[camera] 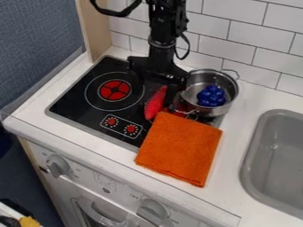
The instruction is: Moved the red fork to the left side of the burner
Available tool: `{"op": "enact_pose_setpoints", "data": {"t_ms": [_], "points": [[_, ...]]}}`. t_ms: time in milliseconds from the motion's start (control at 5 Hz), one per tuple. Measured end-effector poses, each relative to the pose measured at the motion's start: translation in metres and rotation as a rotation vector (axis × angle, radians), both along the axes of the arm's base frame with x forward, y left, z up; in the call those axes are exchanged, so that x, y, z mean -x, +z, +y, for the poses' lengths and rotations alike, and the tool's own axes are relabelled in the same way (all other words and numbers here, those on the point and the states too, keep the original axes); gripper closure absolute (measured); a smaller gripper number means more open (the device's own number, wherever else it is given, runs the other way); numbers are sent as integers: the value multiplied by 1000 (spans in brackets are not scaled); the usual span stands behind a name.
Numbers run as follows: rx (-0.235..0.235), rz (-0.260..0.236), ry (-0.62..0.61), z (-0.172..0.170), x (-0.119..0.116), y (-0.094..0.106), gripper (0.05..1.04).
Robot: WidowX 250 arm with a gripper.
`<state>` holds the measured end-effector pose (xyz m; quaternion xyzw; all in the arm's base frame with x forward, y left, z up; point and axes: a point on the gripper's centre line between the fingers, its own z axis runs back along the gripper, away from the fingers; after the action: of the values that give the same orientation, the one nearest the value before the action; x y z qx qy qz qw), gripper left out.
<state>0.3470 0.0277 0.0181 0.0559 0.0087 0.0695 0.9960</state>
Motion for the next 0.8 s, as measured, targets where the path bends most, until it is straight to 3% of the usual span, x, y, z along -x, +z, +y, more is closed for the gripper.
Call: {"op": "enact_pose_setpoints", "data": {"t_ms": [400,800], "points": [[20,-5,9,-3,0,-6,137],[32,-18,5,-5,1,-7,652]]}}
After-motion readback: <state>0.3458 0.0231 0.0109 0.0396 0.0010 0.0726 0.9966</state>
